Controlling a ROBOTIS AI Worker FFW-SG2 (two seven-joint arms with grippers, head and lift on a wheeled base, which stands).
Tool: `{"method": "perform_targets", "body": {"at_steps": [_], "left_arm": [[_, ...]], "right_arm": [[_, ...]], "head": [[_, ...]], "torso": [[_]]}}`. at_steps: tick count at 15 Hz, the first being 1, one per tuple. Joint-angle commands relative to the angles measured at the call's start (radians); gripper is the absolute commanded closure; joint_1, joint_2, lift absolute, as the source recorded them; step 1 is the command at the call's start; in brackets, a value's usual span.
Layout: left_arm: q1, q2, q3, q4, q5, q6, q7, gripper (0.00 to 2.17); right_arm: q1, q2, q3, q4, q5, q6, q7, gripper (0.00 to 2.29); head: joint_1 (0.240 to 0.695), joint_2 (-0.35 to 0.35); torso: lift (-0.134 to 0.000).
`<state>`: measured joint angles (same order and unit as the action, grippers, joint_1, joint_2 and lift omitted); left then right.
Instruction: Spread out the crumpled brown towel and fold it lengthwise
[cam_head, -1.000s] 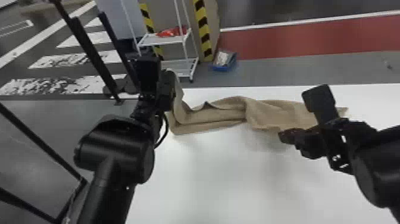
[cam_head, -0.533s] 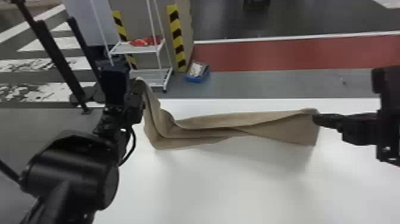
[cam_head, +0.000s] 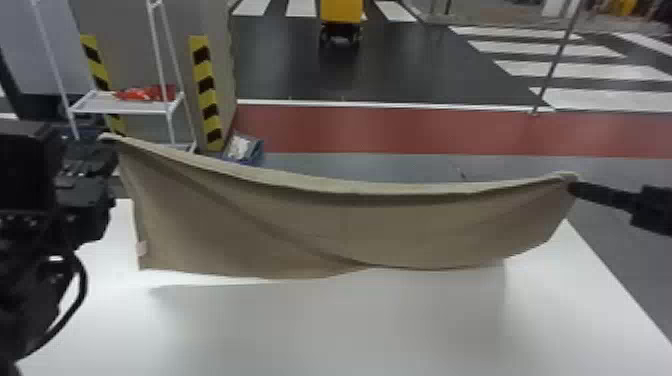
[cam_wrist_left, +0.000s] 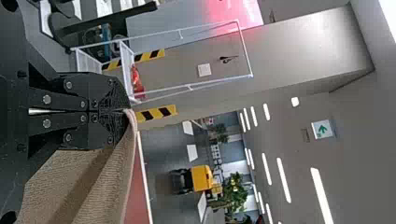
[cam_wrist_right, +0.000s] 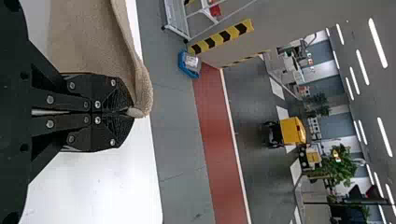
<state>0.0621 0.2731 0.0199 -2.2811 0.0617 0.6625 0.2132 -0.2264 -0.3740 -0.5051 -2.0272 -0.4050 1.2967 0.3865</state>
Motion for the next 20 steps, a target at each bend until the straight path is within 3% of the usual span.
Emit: {"method": "perform_targets", "body": {"at_steps": [1,5,11,15,18,20], "left_arm": [[0.012,-0.002,0.008,-0.017,0.003,-0.001,0.003,1.42],[0.03,0.001,0.043,-0.032,0.033,-0.01,-0.003,1.42],[-0.156,0.017,0.026,0.18,0.052,-0.037,-0.034,1.42],[-0.331,0.035,-0.02,0.353,0.069,-0.059,-0.063,1.42],[-0.441,0.04,-0.043,0.445,0.099,-0.071,-0.083,1.42],[-0.443,0.04,-0.054,0.445,0.101,-0.071,-0.087,1.42]], "right_arm": [[-0.011,-0.052,-0.039,0.05,-0.029,0.0,0.0,1.6],[-0.011,-0.077,-0.052,0.114,-0.023,-0.036,0.002,1.6],[-0.241,-0.066,0.157,0.317,0.091,-0.076,-0.018,1.6],[-0.464,-0.025,0.243,0.518,0.209,-0.202,-0.026,1.6],[-0.603,-0.016,0.267,0.665,0.238,-0.322,-0.011,1.6],[-0.585,-0.025,0.267,0.668,0.232,-0.325,0.018,1.6]], "head": [[0.537,-0.11],[0.531,-0.149],[0.52,-0.136],[0.46,-0.096],[0.382,-0.09],[0.33,-0.093]], "torso": [[-0.124],[-0.124],[-0.124],[-0.124],[-0.124],[-0.124]]}}
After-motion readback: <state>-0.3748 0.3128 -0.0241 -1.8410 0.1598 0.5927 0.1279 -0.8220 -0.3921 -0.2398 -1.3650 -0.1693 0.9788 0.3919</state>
